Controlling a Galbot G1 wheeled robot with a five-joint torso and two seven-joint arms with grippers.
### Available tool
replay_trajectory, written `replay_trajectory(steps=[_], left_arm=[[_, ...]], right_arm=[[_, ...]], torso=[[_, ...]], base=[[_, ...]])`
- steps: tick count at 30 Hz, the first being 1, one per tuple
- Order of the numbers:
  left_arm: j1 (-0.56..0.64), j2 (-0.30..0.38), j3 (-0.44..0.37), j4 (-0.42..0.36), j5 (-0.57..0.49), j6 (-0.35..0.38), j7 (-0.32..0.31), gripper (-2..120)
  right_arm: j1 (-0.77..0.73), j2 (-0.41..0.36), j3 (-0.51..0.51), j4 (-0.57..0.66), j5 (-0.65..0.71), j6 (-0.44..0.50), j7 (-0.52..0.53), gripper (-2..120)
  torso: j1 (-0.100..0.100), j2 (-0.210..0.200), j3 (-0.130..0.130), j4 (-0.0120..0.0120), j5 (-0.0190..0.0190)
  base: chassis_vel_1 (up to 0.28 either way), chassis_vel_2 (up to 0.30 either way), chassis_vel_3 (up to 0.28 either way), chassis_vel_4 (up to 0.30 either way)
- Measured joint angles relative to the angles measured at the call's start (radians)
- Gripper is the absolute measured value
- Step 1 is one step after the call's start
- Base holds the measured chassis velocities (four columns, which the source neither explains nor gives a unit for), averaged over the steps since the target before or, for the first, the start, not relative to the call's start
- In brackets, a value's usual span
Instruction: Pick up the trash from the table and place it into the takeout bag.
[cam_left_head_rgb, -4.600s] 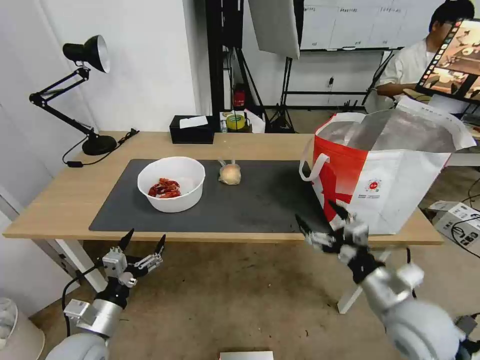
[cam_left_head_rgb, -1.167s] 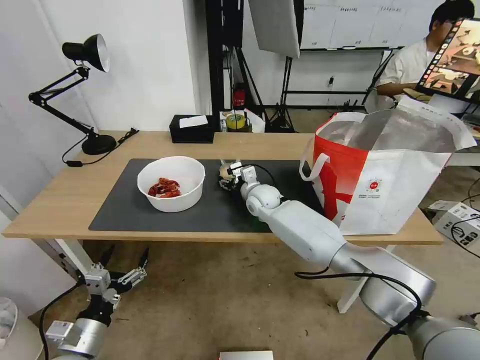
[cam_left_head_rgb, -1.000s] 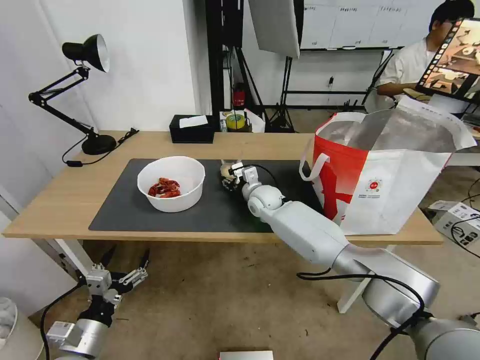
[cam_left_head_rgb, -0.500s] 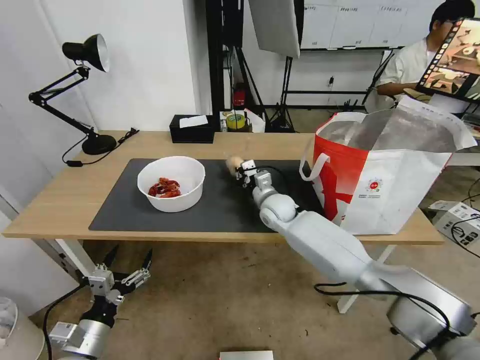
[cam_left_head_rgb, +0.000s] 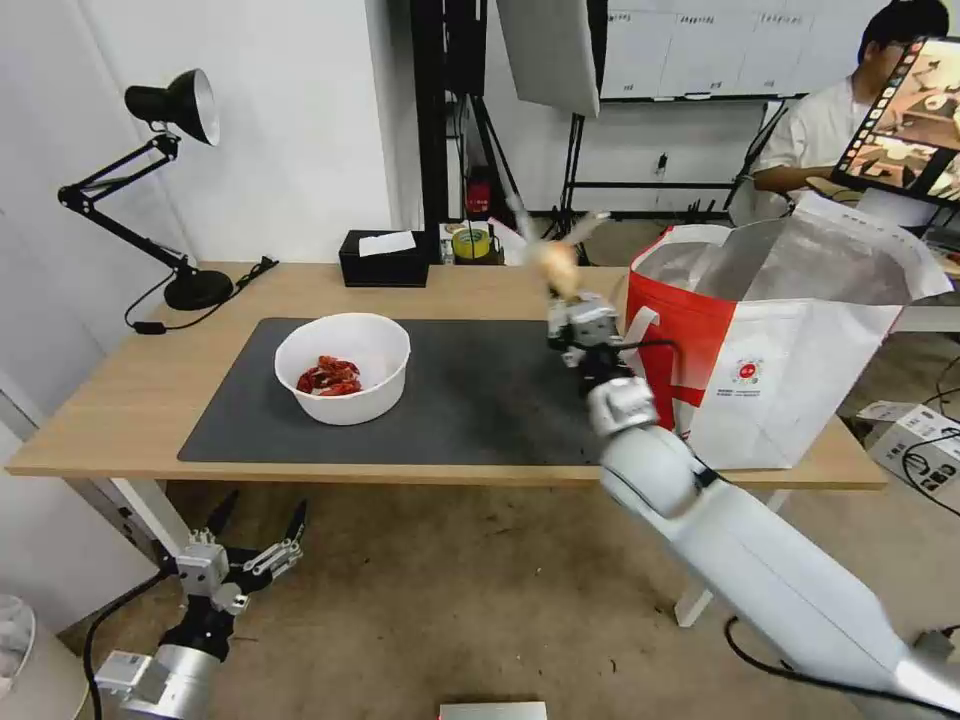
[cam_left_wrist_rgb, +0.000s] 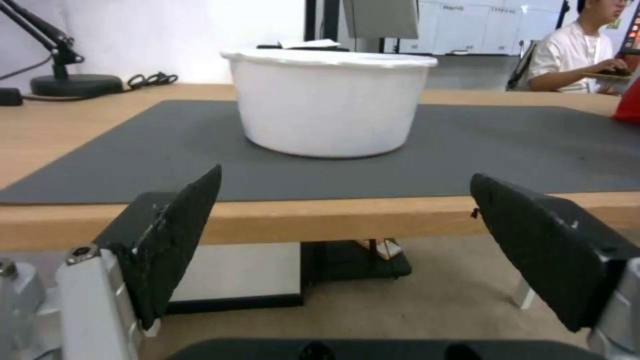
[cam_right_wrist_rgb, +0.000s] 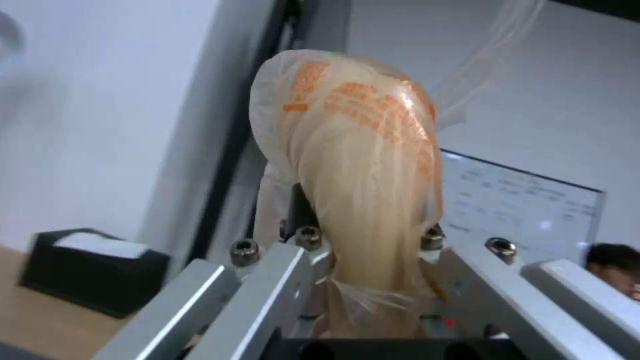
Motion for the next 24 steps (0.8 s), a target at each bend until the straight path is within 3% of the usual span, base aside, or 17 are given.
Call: replay_trajectory(steps=[4, 7, 8, 11, 17, 24], left_arm=[[-0.002, -0.006, 0.017, -0.003, 0.011, 0.000, 0.000, 100], [-0.007, -0.008, 0.042, -0.010, 0.025, 0.001, 0.000, 100], [-0.007, -0.008, 0.042, -0.010, 0.025, 0.001, 0.000, 100], [-0.010, -0.008, 0.061, -0.010, 0.041, 0.003, -0.001, 100], [-0.010, -0.004, 0.079, -0.012, 0.055, 0.003, -0.002, 100], [-0.012, 0.002, 0.086, -0.018, 0.056, 0.003, -0.002, 100]], right_arm=[[-0.032, -0.056, 0.078, 0.072, 0.067, -0.061, 0.046, 8], [-0.041, -0.145, 0.171, 0.139, 0.230, -0.150, 0.114, 7], [-0.041, -0.145, 0.171, 0.139, 0.230, -0.150, 0.114, 7], [-0.018, -0.210, 0.217, 0.169, 0.421, -0.237, 0.206, 7], [0.001, -0.253, 0.248, 0.146, 0.620, -0.298, 0.303, 7], [-0.009, -0.250, 0.254, 0.120, 0.666, -0.306, 0.316, 7]], torso=[[0.000, 0.000, 0.000, -0.0001, -0.0004], [0.000, 0.000, 0.000, -0.0001, -0.0003], [0.000, 0.000, 0.000, -0.0001, -0.0003], [0.000, 0.000, 0.000, 0.0000, -0.0006], [0.000, 0.000, 0.000, 0.0001, -0.0002], [0.000, 0.000, 0.000, 0.0001, -0.0004]], base=[[0.000, 0.000, 0.000, 0.000], [0.000, 0.000, 0.000, 0.000], [0.000, 0.000, 0.000, 0.000], [0.000, 0.000, 0.000, 0.000], [0.000, 0.000, 0.000, 0.000], [0.000, 0.000, 0.000, 0.000]])
